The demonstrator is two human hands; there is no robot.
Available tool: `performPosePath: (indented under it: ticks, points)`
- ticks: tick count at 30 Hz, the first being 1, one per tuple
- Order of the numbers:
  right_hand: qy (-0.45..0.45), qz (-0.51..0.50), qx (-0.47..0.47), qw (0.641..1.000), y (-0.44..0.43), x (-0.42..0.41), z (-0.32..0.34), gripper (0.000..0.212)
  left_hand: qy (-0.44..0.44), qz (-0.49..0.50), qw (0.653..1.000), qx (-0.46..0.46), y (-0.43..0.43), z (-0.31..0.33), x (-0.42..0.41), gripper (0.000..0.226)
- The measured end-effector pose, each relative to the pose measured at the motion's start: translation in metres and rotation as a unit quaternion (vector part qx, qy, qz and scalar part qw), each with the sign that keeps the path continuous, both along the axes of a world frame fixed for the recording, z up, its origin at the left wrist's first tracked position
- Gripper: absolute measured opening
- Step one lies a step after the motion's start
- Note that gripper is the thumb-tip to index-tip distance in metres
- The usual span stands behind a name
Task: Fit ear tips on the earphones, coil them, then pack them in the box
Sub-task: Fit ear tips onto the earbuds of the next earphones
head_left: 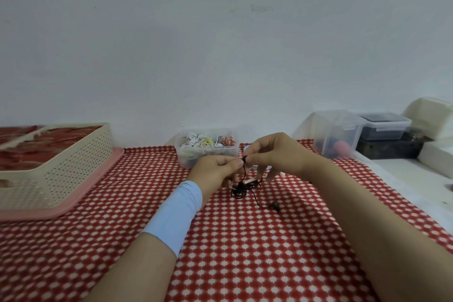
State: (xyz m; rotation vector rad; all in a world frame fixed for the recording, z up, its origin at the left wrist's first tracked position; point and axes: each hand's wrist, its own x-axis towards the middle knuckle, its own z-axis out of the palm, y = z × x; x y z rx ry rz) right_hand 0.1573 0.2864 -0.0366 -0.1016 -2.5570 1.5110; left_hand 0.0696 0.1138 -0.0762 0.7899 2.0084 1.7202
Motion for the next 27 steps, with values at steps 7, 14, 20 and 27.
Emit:
performPosePath:
  ticks: [7,14,20,27]
  points:
    - [-0.013,0.015,0.066,0.998,0.0,-0.001,0.005,0.009,-0.08,-0.035,0.996,0.015,0.002,-0.001,-0.002,0.017]
    - [-0.058,-0.09,0.202,0.974,0.029,0.008,0.023,0.009,0.077,0.013,0.995,-0.062,0.006,0.001,0.003,0.014]
    - [-0.279,-0.164,0.352,0.879,0.052,0.018,0.016,0.032,0.168,0.018,0.978,-0.119,0.006,0.001,0.001,0.01]
    - [-0.34,-0.178,0.379,0.842,0.034,0.02,0.017,0.055,0.22,0.079,0.96,-0.153,0.005,0.001,-0.001,0.017]
